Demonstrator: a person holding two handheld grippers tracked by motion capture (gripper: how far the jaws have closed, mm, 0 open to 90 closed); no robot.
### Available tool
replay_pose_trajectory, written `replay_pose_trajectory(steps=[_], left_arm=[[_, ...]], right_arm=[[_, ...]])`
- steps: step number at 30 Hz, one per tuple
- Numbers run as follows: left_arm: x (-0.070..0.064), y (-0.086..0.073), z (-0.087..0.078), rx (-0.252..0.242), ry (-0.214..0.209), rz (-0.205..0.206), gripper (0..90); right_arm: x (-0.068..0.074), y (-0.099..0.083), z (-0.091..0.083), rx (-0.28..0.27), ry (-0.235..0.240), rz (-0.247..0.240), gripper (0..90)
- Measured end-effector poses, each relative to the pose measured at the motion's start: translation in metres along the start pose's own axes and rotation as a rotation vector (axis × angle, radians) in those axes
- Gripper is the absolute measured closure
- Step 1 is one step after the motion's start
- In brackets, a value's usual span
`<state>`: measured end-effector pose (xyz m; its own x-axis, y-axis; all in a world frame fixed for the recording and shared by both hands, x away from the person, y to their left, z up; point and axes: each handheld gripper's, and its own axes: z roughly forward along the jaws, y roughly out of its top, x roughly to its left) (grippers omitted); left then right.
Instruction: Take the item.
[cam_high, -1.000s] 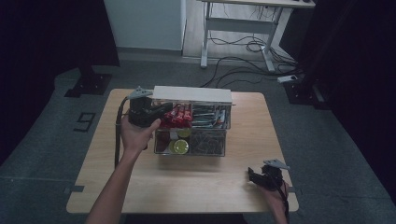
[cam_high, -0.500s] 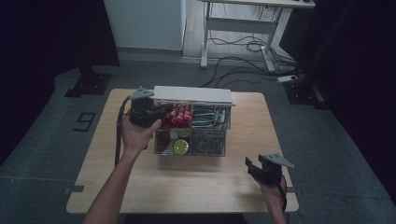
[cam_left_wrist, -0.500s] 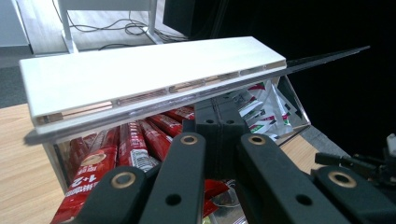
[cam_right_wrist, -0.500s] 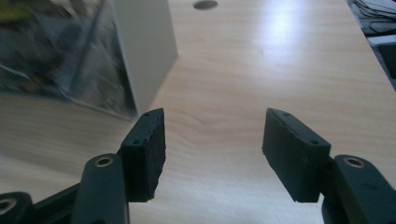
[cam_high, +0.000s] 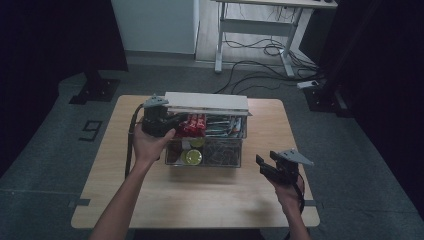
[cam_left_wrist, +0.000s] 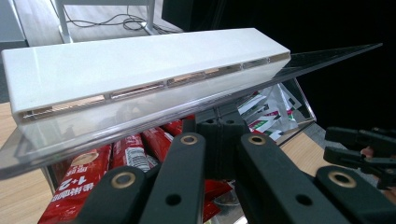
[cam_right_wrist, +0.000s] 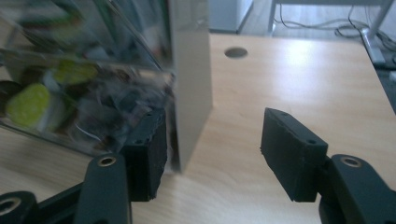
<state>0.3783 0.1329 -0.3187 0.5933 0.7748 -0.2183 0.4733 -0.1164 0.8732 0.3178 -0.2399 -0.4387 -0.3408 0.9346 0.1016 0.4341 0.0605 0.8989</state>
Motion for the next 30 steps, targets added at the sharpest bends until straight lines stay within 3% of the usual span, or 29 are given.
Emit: replay_pose_trajectory(steps=[11,30], left_arm=[[0.0,0.0,0.003,0.001,0.0,-0.009,90.0],[0.0,0.001,0.003,0.0,-0.008,-0.011,90.0]], right_arm=[[0.026,0.045,0.003,-0.047,0.048,-0.064,51.3],[0.043,0.076,0.012,-0.069,0.068,-0.094,57.1]])
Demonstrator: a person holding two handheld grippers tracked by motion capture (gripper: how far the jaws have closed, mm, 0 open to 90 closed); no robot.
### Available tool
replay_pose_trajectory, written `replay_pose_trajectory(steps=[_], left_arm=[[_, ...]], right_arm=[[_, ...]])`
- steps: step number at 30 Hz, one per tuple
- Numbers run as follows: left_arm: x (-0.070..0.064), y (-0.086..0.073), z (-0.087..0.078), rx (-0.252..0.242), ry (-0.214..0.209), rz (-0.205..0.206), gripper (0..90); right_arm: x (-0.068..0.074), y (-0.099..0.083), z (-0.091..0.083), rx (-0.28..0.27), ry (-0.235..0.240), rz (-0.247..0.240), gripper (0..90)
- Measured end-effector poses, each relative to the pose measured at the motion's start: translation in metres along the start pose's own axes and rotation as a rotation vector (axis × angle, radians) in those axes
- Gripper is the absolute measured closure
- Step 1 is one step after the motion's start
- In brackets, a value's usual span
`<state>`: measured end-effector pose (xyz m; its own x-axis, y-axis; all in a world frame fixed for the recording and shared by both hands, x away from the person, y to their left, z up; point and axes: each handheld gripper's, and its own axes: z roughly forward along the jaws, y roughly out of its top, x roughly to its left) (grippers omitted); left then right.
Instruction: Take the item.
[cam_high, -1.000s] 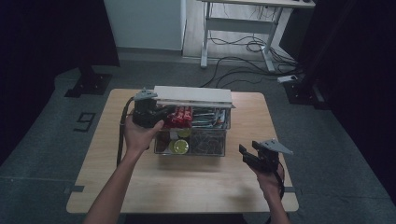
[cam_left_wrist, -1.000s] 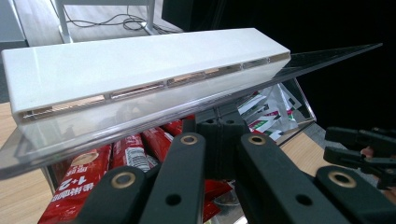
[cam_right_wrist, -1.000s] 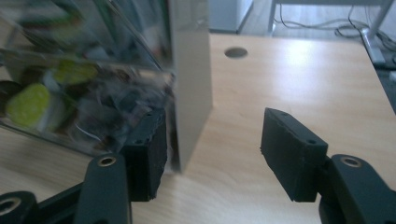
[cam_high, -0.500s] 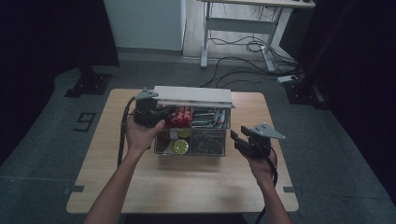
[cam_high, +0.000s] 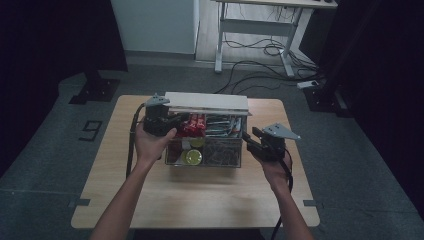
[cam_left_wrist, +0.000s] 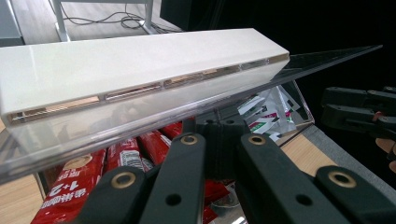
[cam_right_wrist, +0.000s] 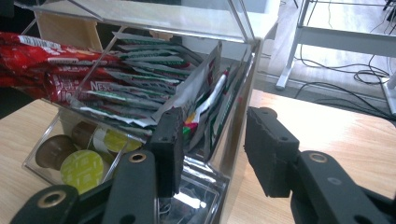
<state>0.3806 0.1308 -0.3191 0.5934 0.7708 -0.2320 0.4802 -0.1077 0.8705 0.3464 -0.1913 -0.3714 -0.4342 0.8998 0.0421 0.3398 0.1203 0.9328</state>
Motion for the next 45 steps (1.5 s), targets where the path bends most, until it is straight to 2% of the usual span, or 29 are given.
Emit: replay_pose_trajectory(steps=[22,31,45], left_arm=[[0.0,-0.001,0.0,-0.002,-0.003,-0.001,90.0],[0.002,-0.001,-0.002,-0.006,0.0,-0.003,90.0],[0.005,-0.002,-0.003,-0.008,0.006,-0.009,90.0]], right_arm=[[0.012,0.015,0.027,0.029,0.011,-0.026,64.2],[0.014,0.017,0.034,0.036,0.01,-0.019,64.2],[0.023,0.021,0.048,0.05,-0.002,-0.037,64.6]])
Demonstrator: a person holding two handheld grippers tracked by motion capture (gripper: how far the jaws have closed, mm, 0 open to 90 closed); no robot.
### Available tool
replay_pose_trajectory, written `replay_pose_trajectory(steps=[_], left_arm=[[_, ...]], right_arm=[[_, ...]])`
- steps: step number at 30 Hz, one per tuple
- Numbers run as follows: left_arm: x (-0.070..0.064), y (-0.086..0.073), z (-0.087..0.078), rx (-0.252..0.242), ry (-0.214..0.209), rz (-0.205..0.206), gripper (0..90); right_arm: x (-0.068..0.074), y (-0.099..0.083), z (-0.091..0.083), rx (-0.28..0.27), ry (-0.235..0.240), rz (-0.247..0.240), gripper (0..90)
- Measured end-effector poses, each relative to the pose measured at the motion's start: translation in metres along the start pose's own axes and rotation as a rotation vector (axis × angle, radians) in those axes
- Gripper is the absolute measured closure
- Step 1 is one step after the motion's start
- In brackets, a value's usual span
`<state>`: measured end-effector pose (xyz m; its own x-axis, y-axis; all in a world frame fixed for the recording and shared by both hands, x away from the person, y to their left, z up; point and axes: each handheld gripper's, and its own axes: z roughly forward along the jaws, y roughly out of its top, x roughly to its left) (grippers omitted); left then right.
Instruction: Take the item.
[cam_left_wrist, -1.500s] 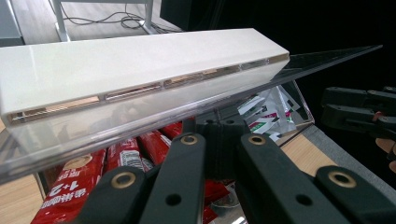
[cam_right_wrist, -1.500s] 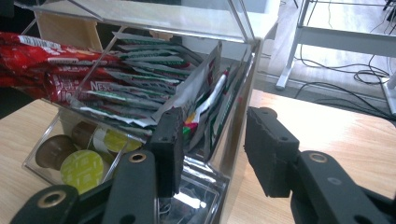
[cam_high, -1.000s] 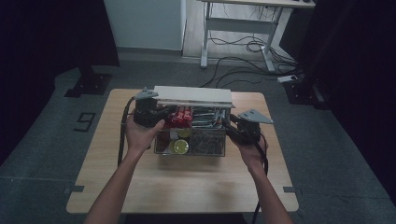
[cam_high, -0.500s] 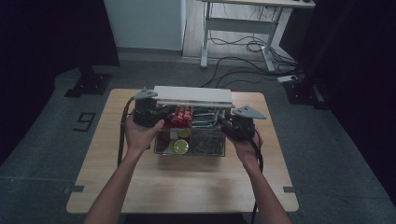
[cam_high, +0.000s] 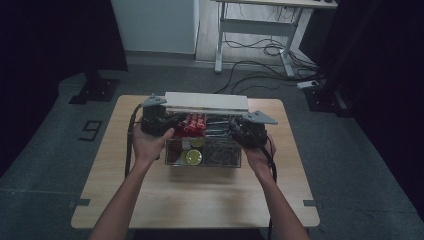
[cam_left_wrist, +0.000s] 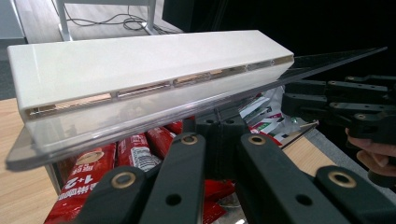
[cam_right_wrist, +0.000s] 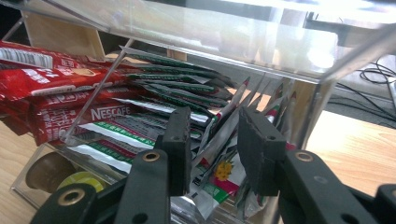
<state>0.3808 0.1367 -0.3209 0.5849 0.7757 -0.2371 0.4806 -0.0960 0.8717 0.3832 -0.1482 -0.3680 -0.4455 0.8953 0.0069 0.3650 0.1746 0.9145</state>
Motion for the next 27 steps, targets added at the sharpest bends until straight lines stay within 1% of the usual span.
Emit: replay_pose_trajectory(steps=[4,9,10,13,16,17,18,19,21,25,27], left_arm=[[0.0,0.0,0.0,-0.002,-0.001,-0.001,90.0],[0.001,-0.001,0.0,-0.003,-0.003,-0.002,90.0],[0.001,-0.001,0.0,-0.004,-0.003,-0.005,90.0],[0.001,-0.001,0.0,-0.005,-0.004,-0.006,90.0],[0.001,-0.001,0.0,-0.006,-0.005,-0.008,90.0],[0.001,-0.001,0.0,-0.006,-0.005,-0.008,90.0],[0.001,-0.001,0.0,-0.007,-0.005,-0.009,90.0],[0.001,-0.001,0.0,-0.006,-0.006,-0.01,90.0],[0.002,-0.001,0.001,-0.005,-0.007,-0.009,90.0],[0.002,0.0,0.001,-0.001,-0.011,-0.007,90.0],[0.002,0.0,0.001,-0.002,-0.012,-0.008,90.0]], right_arm=[[0.001,-0.002,0.005,0.016,-0.011,-0.003,65.6],[0.003,-0.003,0.008,0.025,-0.03,-0.02,66.4],[0.005,-0.003,0.009,0.028,-0.044,-0.033,67.3],[0.006,-0.004,0.01,0.037,-0.052,-0.038,68.7],[0.006,-0.004,0.012,0.044,-0.058,-0.032,71.9],[0.006,-0.004,0.012,0.049,-0.058,-0.03,75.4],[0.006,-0.004,0.012,0.051,-0.06,-0.031,81.6],[0.006,-0.004,0.012,0.051,-0.06,-0.031,81.6],[0.005,-0.004,0.011,0.052,-0.05,-0.015,86.4],[0.004,-0.004,0.006,0.034,-0.04,0.002,87.6],[0.002,-0.004,0.0,0.016,-0.034,0.01,88.3]])
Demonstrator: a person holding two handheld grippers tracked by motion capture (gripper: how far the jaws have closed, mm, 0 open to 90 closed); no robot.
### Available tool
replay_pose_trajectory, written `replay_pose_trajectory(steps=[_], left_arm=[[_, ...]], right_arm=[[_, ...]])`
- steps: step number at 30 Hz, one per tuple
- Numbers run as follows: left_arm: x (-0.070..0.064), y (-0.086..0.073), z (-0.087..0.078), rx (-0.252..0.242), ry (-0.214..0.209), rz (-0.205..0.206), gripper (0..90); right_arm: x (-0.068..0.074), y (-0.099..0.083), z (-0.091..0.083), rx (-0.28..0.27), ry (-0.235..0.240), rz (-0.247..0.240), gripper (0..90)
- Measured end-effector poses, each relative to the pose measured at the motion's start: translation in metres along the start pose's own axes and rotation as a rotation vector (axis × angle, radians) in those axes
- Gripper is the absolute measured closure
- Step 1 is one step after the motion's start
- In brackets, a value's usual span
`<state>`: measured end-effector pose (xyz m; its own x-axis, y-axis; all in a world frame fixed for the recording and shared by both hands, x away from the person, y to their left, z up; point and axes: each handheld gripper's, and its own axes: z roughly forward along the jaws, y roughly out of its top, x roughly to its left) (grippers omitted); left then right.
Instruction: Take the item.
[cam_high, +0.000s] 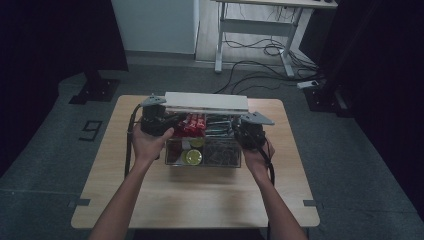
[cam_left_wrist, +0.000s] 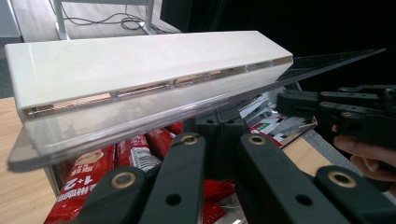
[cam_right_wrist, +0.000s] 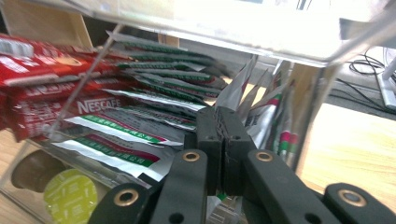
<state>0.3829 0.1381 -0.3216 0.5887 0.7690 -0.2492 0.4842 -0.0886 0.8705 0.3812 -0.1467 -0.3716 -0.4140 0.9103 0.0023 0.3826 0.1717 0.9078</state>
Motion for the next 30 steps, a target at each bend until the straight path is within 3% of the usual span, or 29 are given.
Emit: replay_pose_trajectory(steps=[14,30], left_arm=[[0.001,0.002,0.001,-0.006,-0.003,-0.016,90.0],[0.001,0.003,0.0,-0.005,0.001,-0.016,90.0]], right_arm=[[-0.002,-0.001,-0.033,-0.105,0.039,0.014,89.3],[-0.009,0.0,-0.059,-0.169,0.065,0.021,89.4]])
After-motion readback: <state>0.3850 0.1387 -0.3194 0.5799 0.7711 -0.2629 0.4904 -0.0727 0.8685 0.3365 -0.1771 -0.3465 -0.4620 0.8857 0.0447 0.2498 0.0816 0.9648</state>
